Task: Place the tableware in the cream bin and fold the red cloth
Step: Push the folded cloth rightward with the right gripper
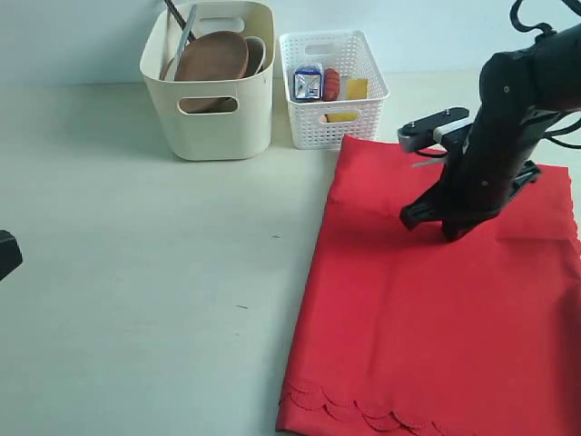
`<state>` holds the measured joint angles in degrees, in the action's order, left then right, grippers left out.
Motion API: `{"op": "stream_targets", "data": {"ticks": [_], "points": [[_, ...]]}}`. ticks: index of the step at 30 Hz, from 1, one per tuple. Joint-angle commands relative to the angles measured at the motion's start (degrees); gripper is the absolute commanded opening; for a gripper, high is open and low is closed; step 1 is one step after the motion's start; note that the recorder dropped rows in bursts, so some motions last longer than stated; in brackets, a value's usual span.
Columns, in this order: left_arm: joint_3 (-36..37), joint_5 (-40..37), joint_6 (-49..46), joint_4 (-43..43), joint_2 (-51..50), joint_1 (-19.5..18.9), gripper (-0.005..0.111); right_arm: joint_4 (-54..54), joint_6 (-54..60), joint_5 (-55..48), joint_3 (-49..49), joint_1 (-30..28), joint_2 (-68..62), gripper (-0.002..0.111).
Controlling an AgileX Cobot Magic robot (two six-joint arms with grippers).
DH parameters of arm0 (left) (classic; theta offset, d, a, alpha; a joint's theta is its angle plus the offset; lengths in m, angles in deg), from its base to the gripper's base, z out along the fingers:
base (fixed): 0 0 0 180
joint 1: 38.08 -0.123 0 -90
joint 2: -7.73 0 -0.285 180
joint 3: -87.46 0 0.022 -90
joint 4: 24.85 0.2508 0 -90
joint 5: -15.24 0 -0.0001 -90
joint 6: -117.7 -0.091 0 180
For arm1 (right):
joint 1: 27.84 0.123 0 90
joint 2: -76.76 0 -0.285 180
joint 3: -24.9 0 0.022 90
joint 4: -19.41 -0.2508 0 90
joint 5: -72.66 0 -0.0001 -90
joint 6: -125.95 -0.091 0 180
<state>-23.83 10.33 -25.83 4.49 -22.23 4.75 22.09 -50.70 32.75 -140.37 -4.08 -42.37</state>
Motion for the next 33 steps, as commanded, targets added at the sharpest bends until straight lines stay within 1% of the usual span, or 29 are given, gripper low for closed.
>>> {"op": "stream_targets", "data": {"ticks": [1,4,6,7,9,11,12,14,16,17,19,22,27,29,33], "points": [[0.33,-0.05,-0.28,0.03,0.19,-0.25,0.001,0.25,-0.4,-4.68,-2.09,-0.41,3.92,0.0],[0.33,-0.05,-0.28,0.03,0.19,-0.25,0.001,-1.52,-0.4,-4.68,-2.09,-0.41,8.14,0.0],[0.33,-0.05,-0.28,0.03,0.19,-0.25,0.001,-5.14,0.25,-4.68,-2.09,-0.41,9.47,0.0],[0.33,-0.05,-0.28,0.03,0.19,-0.25,0.001,-11.22,3.38,-4.68,-1.71,-0.41,8.95,0.0],[0.33,-0.05,-0.28,0.03,0.19,-0.25,0.001,-18.85,9.79,-4.82,-0.99,-0.41,7.18,0.0],[0.33,-0.05,-0.28,0.03,0.19,-0.25,0.001,-22.95,14.0,-5.26,-0.18,-0.41,4.63,0.0],[0.33,-0.05,-0.28,0.03,0.19,-0.25,0.001,-22.66,14.56,-6.45,-0.16,-0.41,3.5,0.0],[0.33,-0.05,-0.28,0.03,0.19,-0.25,0.001,-18.64,14.29,-7.3,-0.06,-0.41,1.95,0.0],[0.33,-0.05,-0.28,0.03,0.19,-0.25,0.001,-12.36,7.59,-5.25,0.49,-0.41,0.8,0.0],[0.33,-0.05,-0.28,0.03,0.19,-0.25,0.001,-5.31,0.78,-4.59,1.25,-0.41,-0.02,0.0],[0.33,-0.05,-0.28,0.03,0.19,-0.25,0.001,0.85,-3.69,-4.94,2.76,-0.83,-0.99,0.0],[0.33,-0.05,-0.28,0.03,0.19,-0.25,0.001,1.15,-3.91,-5.18,3.34,-2.9,-2.28,0.0],[0.33,-0.05,-0.28,0.03,0.19,-0.25,0.001,5.1,-4.02,-3.64,2.98,-9.25,-3.74,0.0],[0.33,-0.05,-0.28,0.03,0.19,-0.25,0.001,4.85,-4.02,-2.11,1.83,-11.44,-3.74,0.0],[0.33,-0.05,-0.28,0.03,0.19,-0.25,0.001,4.6,-5.04,-6.21,-1.56,-13.67,-3.61,0.0]]}}
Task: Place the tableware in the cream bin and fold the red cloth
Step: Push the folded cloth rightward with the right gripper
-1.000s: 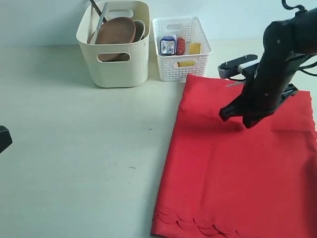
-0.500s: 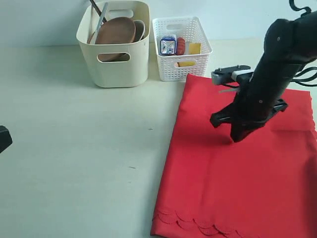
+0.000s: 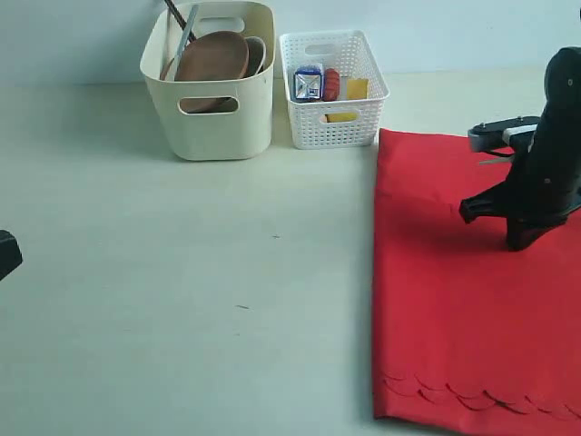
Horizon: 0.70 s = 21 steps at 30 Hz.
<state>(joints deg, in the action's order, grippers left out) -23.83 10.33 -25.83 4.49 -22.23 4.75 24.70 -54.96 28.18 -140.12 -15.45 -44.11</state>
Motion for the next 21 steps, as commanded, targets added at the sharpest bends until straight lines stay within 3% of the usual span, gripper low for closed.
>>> {"op": "stream_targets", "data": {"ticks": [1,12,21], "points": [[0.33,-0.05,-0.28,0.03,0.19,-0.25,0.001,1.4,-0.78,-2.69,-2.17,-2.59,-1.6,0.0],[0.33,-0.05,-0.28,0.03,0.19,-0.25,0.001,-1.91,0.91,-5.87,-1.36,-2.87,13.26,0.0],[0.33,-0.05,-0.28,0.03,0.19,-0.25,0.001,-2.76,0.91,5.91,7.47,-2.87,8.86,0.0]]}}
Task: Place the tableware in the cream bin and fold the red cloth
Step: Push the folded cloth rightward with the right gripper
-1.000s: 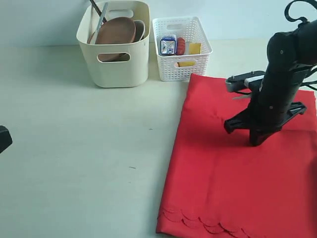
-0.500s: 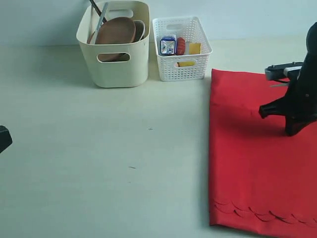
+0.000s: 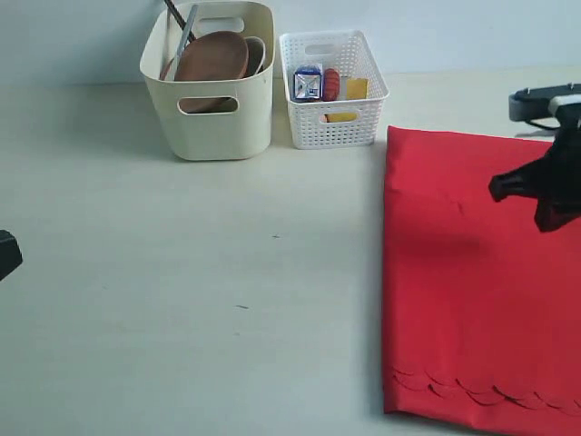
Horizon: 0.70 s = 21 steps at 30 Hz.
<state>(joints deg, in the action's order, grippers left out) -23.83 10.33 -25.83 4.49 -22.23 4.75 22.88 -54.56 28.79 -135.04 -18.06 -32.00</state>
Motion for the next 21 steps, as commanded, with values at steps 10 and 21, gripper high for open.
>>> {"op": "stream_targets", "data": {"ticks": [10,21], "points": [[0.33,-0.05,-0.28,0.03,0.19,-0.25,0.001,0.64,0.51,11.01,-3.93,-1.91,-16.07,0.0],[0.33,-0.05,-0.28,0.03,0.19,-0.25,0.001,1.65,3.12,7.48,-28.25,-2.25,-26.69,0.0]]}}
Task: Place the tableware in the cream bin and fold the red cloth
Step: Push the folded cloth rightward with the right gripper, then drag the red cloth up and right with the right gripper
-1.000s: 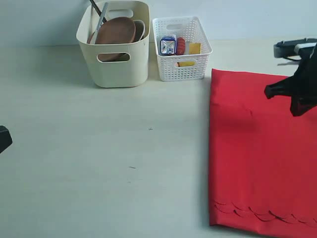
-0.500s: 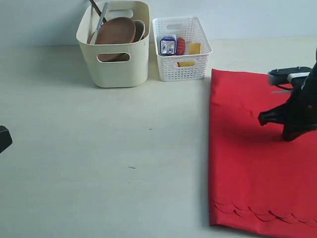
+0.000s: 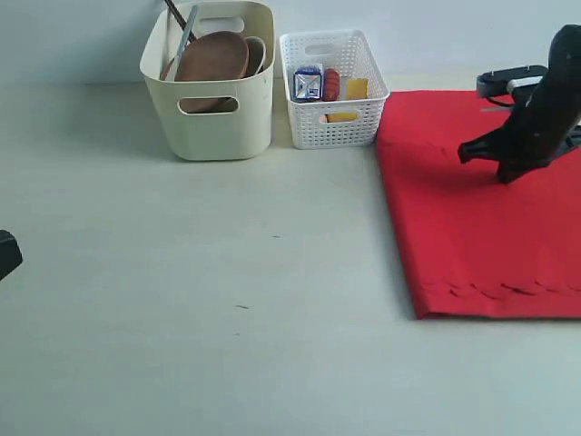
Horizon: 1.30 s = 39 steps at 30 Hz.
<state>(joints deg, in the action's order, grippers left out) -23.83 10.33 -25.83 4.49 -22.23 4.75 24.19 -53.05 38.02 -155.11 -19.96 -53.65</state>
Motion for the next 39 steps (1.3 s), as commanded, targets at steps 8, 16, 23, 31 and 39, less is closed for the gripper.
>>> {"op": "stream_targets", "data": {"ticks": [8,16,23,31,39], "points": [[0.33,-0.05,-0.28,0.03,0.19,-0.25,0.001,-2.89,1.93,-10.49,-19.21,-0.35,-5.89,0.0],[0.33,-0.05,-0.28,0.03,0.19,-0.25,0.001,-4.78,2.05,-18.64,-12.77,-0.35,1.84,0.0],[0.33,-0.05,-0.28,0.03,0.19,-0.25,0.001,-6.33,2.05,-1.28,-1.03,-0.35,0.64,0.0],[0.33,-0.05,-0.28,0.03,0.19,-0.25,0.001,-5.95,4.21,2.8,-10.5,-0.35,-9.37,0.0],[0.33,-0.05,-0.28,0.03,0.19,-0.25,0.001,-6.19,3.92,-3.49,-13.43,-0.35,-2.67,0.0]]}}
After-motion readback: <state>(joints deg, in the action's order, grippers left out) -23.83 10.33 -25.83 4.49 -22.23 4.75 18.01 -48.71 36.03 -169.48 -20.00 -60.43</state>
